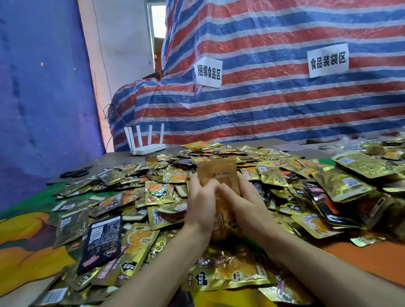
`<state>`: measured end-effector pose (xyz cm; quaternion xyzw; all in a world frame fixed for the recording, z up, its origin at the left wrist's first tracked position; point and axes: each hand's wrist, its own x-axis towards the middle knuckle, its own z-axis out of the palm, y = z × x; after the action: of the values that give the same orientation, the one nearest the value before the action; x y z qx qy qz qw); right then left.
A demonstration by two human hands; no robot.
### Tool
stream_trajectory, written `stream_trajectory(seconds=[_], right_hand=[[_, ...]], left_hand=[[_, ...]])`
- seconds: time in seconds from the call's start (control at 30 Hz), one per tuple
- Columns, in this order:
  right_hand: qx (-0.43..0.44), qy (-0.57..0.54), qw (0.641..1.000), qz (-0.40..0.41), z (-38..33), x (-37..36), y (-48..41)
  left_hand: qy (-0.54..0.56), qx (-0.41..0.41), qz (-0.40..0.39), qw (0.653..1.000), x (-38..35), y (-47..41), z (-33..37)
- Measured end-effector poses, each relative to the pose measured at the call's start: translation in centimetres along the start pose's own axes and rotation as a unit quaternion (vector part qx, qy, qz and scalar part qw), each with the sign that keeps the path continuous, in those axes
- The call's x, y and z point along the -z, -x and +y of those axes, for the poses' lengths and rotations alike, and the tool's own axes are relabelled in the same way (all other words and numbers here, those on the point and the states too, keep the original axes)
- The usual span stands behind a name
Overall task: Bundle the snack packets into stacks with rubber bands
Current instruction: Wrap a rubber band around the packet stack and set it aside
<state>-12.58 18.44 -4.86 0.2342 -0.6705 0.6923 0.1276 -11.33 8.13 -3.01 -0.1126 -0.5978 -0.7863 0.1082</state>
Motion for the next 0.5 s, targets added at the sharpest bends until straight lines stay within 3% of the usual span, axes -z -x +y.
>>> stream_trajectory(seconds=[0.23, 0.4, 0.5], right_hand=[[-0.102, -0.045, 0.991, 0.075, 0.0, 0.2, -0.9], [-0.111, -0.059, 0.985, 0.114, -0.9, 0.4, -0.6], [-0.167, -0.062, 0.977, 0.118, -1.3, 0.8, -0.4]], left_hand=[[-0.179, 0.024, -0.056, 0.982, 0.1, 0.1, -0.7], [-0.212, -0.021, -0.103, 0.972, 1.5, -0.8, -1.4], [-0.185, 0.005, -0.130, 0.974, 2.3, -1.0, -1.6]])
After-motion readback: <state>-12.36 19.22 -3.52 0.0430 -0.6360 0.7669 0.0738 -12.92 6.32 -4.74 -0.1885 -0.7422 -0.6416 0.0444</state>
